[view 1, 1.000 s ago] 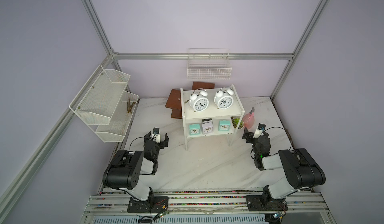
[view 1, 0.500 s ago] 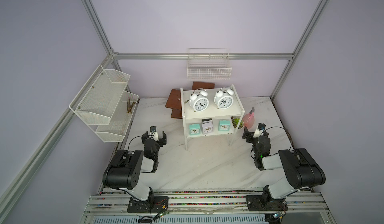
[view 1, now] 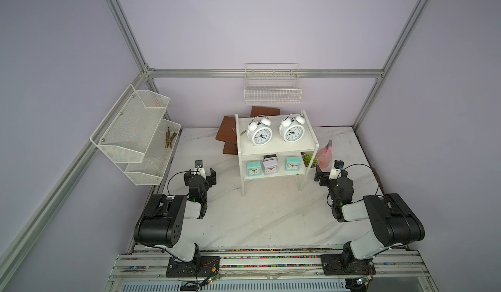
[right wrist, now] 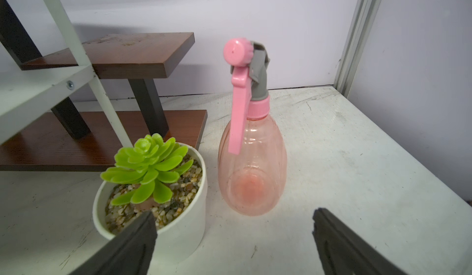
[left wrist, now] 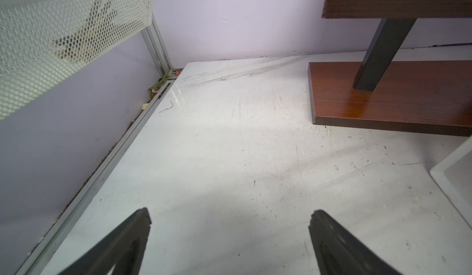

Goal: Place the alarm clocks on the shelf by style
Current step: Reset both arms

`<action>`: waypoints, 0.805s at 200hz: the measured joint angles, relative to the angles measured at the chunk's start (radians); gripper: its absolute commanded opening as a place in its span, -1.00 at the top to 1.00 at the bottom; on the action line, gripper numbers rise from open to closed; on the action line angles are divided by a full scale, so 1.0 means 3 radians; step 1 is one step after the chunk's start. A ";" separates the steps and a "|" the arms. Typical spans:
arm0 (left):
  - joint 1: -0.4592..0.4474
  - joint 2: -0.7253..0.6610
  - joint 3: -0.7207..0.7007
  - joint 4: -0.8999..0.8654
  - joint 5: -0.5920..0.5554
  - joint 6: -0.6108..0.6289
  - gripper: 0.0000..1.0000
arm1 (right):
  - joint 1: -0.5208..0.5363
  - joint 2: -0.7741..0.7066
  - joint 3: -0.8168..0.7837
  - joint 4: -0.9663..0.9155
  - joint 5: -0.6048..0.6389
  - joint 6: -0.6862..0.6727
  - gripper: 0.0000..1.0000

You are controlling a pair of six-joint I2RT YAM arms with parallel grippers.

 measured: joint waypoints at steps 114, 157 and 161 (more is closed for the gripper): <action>0.0000 0.0000 0.0000 -0.0001 -0.0011 0.0000 -0.99 | 0.0000 0.0000 0.0000 0.0001 -0.0025 0.0000 -0.99; 0.0000 0.0000 0.0000 -0.0001 -0.0011 0.0000 -1.00 | 0.0000 0.0001 0.0000 0.0001 -0.0029 0.0000 -0.99; 0.0000 0.0000 0.0000 -0.0001 -0.0011 0.0000 -1.00 | 0.0000 0.0000 0.0000 0.0003 -0.0031 -0.0001 -0.99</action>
